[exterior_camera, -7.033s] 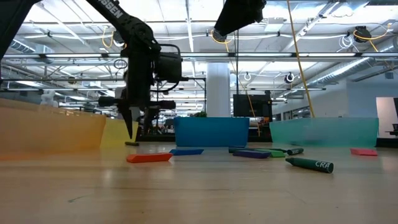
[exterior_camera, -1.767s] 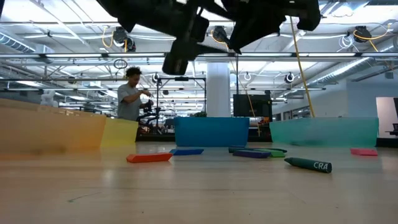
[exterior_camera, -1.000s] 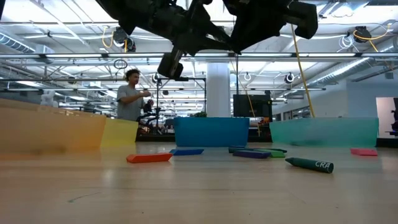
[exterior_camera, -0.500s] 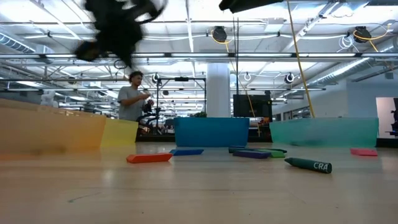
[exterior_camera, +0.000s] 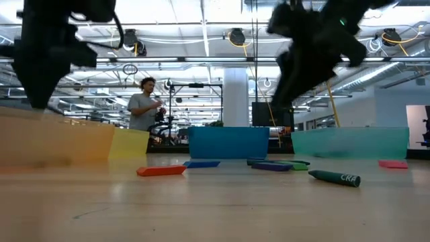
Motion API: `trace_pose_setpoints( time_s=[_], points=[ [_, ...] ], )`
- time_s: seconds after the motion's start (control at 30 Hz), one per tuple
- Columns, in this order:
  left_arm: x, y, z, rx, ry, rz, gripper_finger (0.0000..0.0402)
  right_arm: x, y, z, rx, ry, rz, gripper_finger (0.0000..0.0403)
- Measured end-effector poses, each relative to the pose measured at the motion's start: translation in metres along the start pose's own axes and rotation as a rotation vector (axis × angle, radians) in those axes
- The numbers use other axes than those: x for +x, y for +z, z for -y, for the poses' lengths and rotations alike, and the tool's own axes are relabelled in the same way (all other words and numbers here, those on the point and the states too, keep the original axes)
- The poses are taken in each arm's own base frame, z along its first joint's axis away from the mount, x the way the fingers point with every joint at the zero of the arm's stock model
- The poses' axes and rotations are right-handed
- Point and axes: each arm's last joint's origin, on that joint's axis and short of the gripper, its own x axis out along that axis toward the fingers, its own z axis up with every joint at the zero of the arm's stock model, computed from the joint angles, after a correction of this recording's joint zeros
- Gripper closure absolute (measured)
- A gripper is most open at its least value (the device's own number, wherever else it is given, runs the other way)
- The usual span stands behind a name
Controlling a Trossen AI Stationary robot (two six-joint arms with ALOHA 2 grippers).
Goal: Sort crayons/erasers/pens/pencils in bins
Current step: Put the green crayon into the orange bin
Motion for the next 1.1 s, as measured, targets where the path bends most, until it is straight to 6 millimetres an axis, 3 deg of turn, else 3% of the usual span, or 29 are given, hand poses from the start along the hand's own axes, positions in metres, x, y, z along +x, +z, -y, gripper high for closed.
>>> trace_pose_setpoints(
  time_s=[0.13,0.33,0.6,0.97,1.1],
  points=[
    [0.027,-0.007,0.002,0.082,-0.025,0.049,0.037,0.008,-0.02,-0.007,0.021,0.006,-0.037,0.0229],
    [0.038,-0.012,0.006,0.198,-0.074,0.106,0.037,0.013,-0.027,-0.011,0.008,0.043,0.002,0.0229],
    [0.059,-0.02,-0.002,0.174,-0.052,-0.032,0.0369,0.018,-0.032,-0.012,-0.096,0.046,0.05,0.0224],
    [0.065,-0.026,0.0,0.138,-0.091,-0.075,0.0365,0.024,-0.04,-0.015,0.056,0.038,-0.023,0.0187],
    [0.065,-0.027,0.0,0.215,-0.099,-0.132,0.0322,0.029,-0.036,-0.018,0.058,0.073,0.017,0.019]
  ],
)
